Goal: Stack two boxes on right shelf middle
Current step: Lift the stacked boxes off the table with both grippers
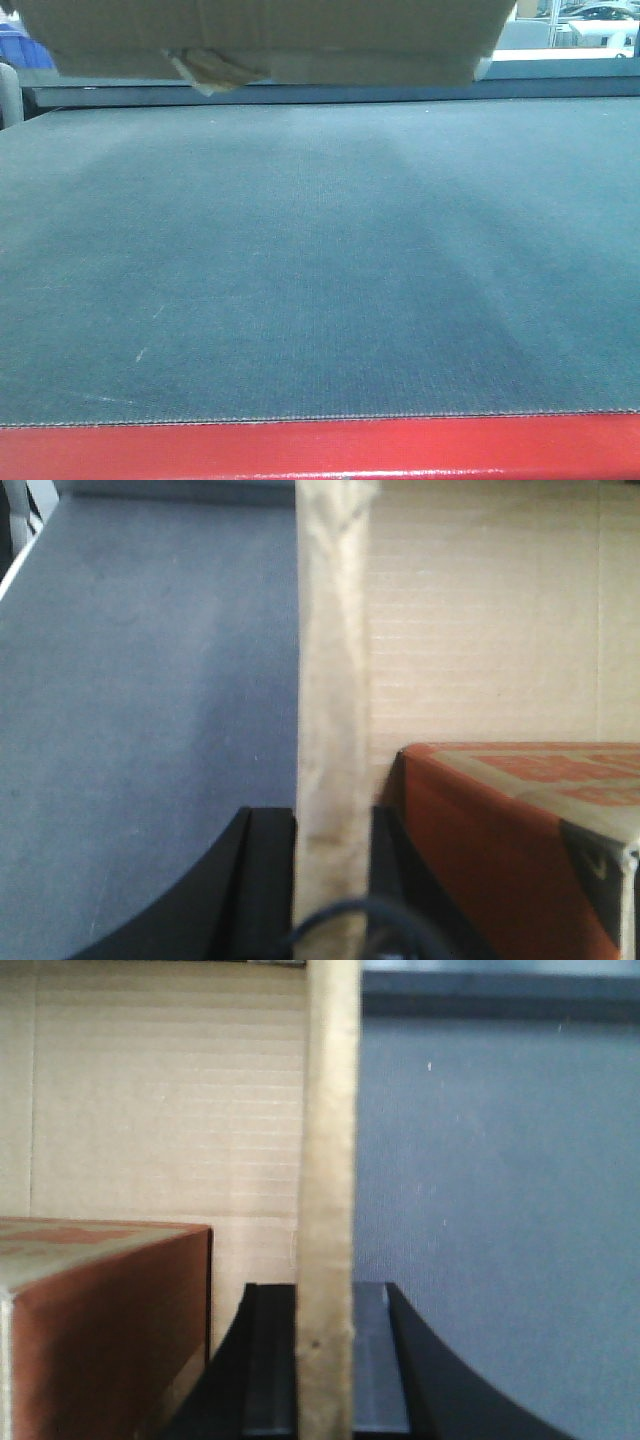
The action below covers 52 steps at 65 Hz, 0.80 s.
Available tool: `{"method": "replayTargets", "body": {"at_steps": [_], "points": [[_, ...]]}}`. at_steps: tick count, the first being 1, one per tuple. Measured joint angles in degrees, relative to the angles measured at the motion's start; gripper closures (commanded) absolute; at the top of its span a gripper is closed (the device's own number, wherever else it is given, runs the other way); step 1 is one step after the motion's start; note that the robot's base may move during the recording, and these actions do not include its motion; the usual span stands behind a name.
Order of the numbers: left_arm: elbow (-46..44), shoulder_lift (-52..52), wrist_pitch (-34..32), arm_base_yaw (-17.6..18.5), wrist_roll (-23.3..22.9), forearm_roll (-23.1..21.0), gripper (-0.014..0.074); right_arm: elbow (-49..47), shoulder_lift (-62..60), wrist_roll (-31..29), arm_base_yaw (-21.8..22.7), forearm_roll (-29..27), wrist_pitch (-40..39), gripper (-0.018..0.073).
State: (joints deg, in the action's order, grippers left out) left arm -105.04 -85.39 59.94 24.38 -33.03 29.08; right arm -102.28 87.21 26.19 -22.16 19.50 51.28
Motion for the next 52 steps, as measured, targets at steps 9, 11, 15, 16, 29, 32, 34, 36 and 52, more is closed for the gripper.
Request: {"method": "replayTargets", "body": {"at_steps": [9, 11, 15, 16, 29, 32, 34, 36, 52], "points": [[0.0, 0.0, -0.5, 0.0, 0.0, 0.4, 0.0708, -1.3, 0.0, 0.0, 0.0, 0.1, -0.1, 0.0713], [0.0, 0.0, -0.7, 0.0, 0.0, 0.4, 0.0708, -1.9, 0.0, -0.1, 0.0, 0.1, -0.1, 0.0713], [0.0, 0.0, -1.1, 0.0, 0.0, 0.6, 0.0708, -2.9, -0.1, -0.2, 0.0, 0.4, -0.1, 0.0713], [0.0, 0.0, -1.3, 0.0, 0.0, 0.6, 0.0708, -3.0, -0.1, -0.2, 0.0, 0.4, -0.1, 0.0713], [0.0, 0.0, -3.6, 0.0, 0.0, 1.9, 0.0708, -3.3, -0.2, -0.2, 0.0, 0.7, -0.2, 0.0713], [0.0, 0.0, -3.7, 0.0, 0.0, 2.0, 0.0708, -3.3, -0.2, -0.2, 0.0, 0.7, -0.2, 0.0713], [0.0, 0.0, -3.8, 0.0, 0.0, 2.0, 0.0708, -3.3, -0.2, -0.2, 0.0, 0.7, -0.2, 0.0713], [0.0, 0.0, -3.7, 0.0, 0.0, 2.0, 0.0708, -3.3, -0.2, -0.2, 0.0, 0.9, -0.2, 0.0713], [0.0, 0.0, -3.7, 0.0, 0.0, 1.7, 0.0708, -3.3, -0.2, -0.2, 0.0, 1.0, -0.2, 0.0713]]}}
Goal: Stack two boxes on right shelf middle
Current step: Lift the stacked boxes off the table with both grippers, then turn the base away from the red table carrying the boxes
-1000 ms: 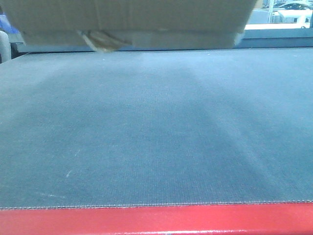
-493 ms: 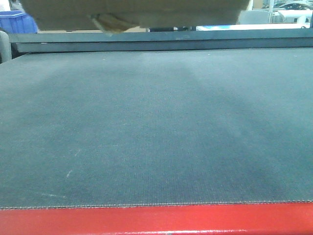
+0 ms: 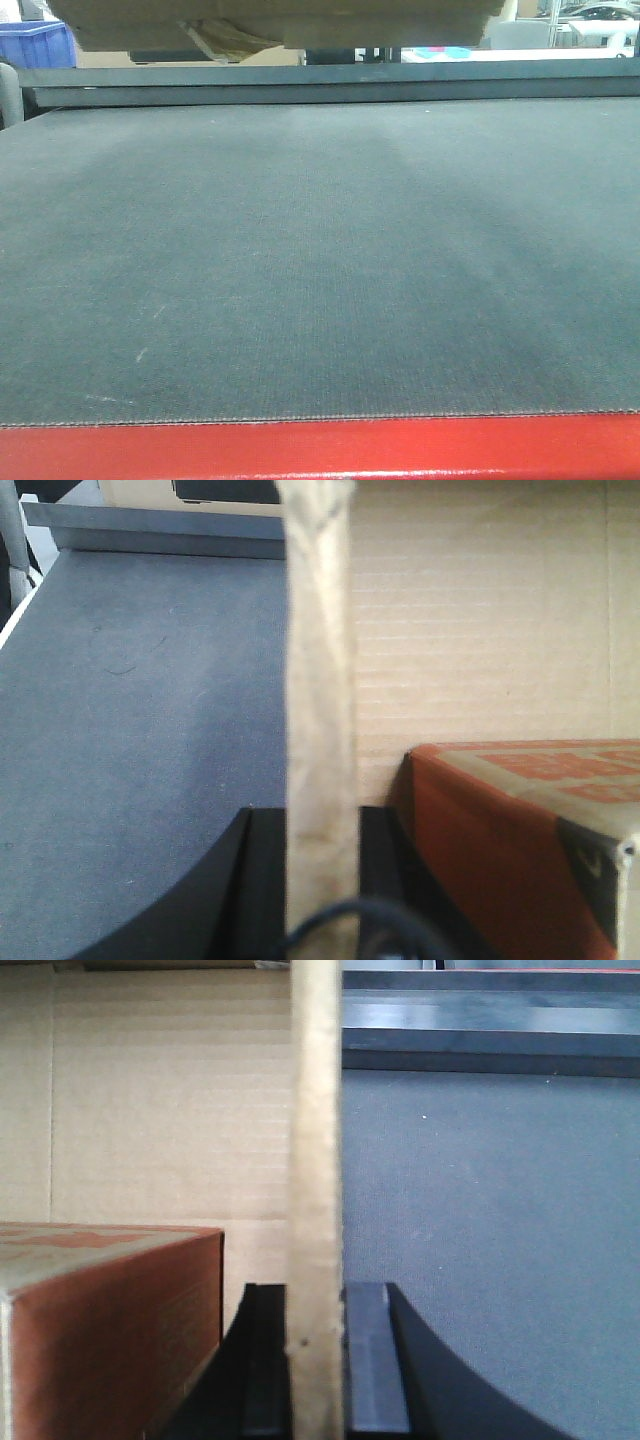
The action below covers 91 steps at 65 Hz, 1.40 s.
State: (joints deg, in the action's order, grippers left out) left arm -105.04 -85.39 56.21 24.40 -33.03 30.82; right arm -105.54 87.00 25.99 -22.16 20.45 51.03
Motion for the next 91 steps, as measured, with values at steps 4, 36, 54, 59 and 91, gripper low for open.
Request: {"method": "replayTargets", "body": {"at_steps": [4, 36, 54, 59, 91], "points": [[0.0, 0.0, 0.0, 0.0, 0.0, 0.0, 0.0708, 0.0, 0.0, 0.0, 0.0, 0.0, 0.0, 0.0713], [0.0, 0.0, 0.0, 0.0, 0.0, 0.0, 0.0708, 0.0, 0.0, 0.0, 0.0, 0.0, -0.3, 0.0713], [0.0, 0.0, 0.0, 0.0, 0.0, 0.0, 0.0708, 0.0, 0.0, 0.0, 0.0, 0.0, -0.3, 0.0713], [0.0, 0.0, 0.0, 0.0, 0.0, 0.0, 0.0708, 0.0, 0.0, 0.0, 0.0, 0.0, -0.3, 0.0713], [0.0, 0.0, -0.1, 0.0, 0.0, 0.1, 0.0708, 0.0, 0.0, 0.0, 0.0, 0.0, -0.5, 0.0713]]}}
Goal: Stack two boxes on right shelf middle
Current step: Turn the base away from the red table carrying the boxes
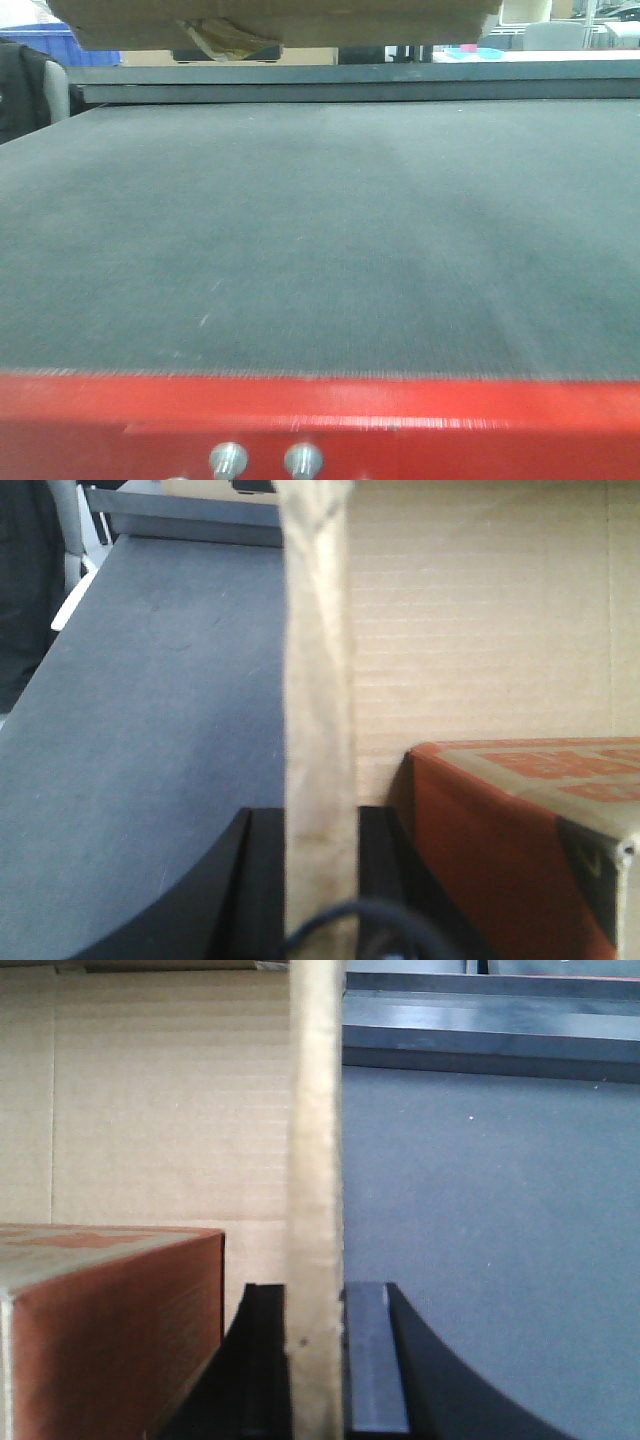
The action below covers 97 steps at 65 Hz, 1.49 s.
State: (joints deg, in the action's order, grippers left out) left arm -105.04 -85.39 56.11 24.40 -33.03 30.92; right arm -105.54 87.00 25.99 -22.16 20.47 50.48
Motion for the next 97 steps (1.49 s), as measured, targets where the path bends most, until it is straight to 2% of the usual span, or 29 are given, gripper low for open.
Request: {"method": "replayTargets", "body": {"at_steps": [97], "points": [[0.0, 0.3, -0.2, 0.0, 0.0, 0.2, 0.0708, 0.0, -0.1, 0.0, 0.0, 0.4, -0.7, 0.0713]]}}
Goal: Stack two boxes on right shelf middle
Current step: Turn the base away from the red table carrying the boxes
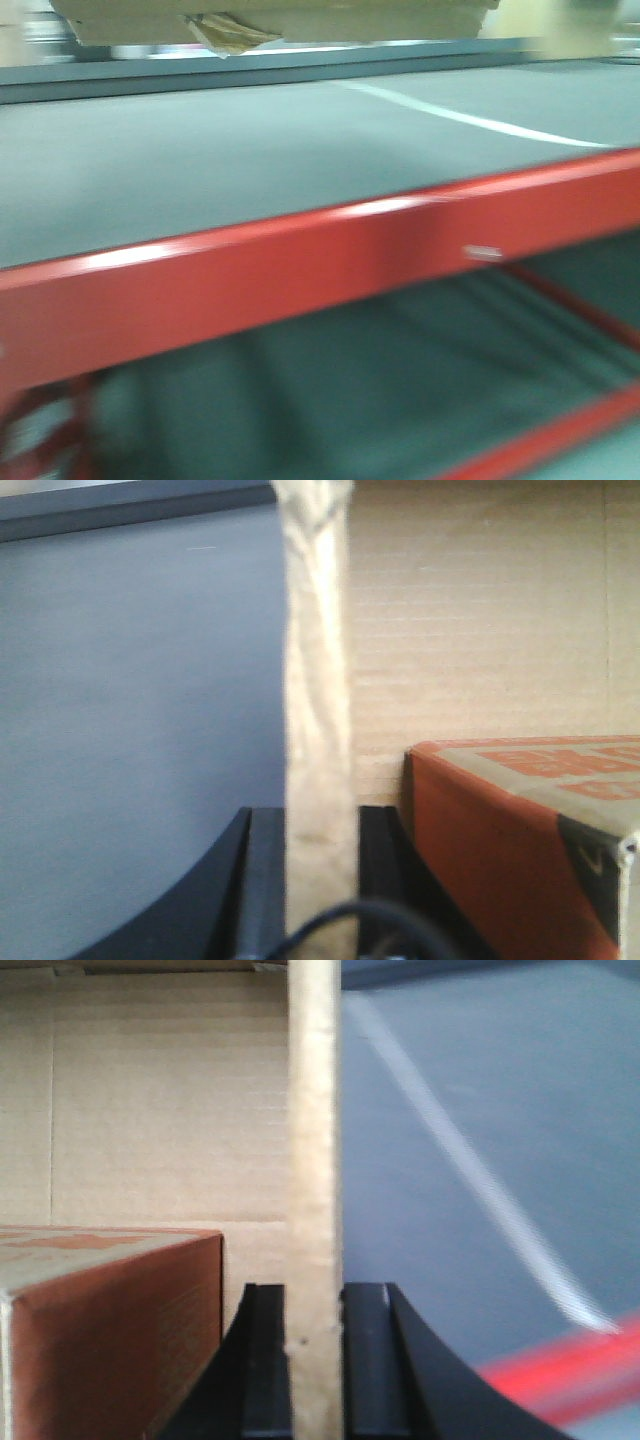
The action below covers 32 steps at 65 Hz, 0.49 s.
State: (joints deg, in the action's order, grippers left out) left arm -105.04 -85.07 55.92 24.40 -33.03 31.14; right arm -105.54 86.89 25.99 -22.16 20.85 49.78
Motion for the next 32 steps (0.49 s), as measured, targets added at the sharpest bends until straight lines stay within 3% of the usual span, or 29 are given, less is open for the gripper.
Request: {"method": "replayTargets", "body": {"at_steps": [32], "points": [[0.0, 0.0, -0.1, 0.0, 0.0, 0.0, 0.0708, 0.0, 0.0, 0.0, 0.0, 0.0, 0.0, 0.0713]]}}
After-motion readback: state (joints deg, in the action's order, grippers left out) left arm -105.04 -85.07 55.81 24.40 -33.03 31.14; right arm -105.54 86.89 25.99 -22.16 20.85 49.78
